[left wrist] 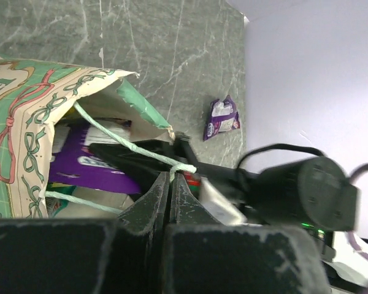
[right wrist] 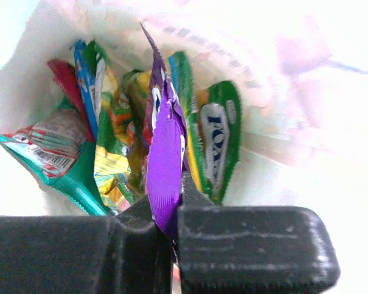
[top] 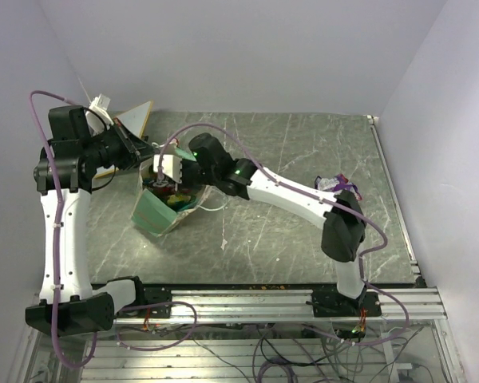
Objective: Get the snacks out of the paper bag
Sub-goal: Take out the snack from the paper bag.
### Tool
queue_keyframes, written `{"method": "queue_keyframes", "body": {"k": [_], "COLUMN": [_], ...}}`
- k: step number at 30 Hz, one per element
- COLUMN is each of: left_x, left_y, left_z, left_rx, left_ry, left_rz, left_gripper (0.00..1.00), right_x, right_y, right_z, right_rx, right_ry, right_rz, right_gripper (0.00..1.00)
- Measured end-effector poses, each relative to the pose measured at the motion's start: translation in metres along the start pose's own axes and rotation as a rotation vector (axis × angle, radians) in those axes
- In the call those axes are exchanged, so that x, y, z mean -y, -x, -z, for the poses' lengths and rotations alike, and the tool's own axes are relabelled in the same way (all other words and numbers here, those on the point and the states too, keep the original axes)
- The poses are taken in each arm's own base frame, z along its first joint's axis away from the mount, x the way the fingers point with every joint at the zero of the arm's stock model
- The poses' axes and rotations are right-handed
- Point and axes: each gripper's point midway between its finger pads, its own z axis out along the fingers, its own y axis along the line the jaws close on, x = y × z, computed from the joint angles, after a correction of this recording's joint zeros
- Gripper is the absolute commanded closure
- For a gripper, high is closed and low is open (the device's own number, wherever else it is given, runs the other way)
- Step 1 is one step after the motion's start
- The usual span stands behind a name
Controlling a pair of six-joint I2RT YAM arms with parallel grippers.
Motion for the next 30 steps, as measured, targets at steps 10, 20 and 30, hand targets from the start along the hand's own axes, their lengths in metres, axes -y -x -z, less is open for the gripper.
{"method": "queue_keyframes", "body": {"k": [10, 20, 30], "left_x": [0.001, -0.003, -0.004], "left_y": [0.009, 0.014, 0.023], "left_z": [0.008, 0.005, -0.001], "left_rx": [0.029, 0.032, 0.028], "left_ry": [0.052, 0.08, 0.085], "left_rz": [-0.018, -0.009, -0.004], "left_gripper": [0.93, 0.93, 0.93], "right_x": [0.022, 0.025, 0.046], "right_y": [0.051, 0.065, 0.119], "right_z": [0.045, 0.085, 0.179], "right_rx": [0.114, 0.125, 0.292], "right_ry": [-0.088, -0.136, -0.293], "right_rz": [-0.08, -0.144, -0.13], "right_gripper": [1.0, 1.0, 1.0]}}
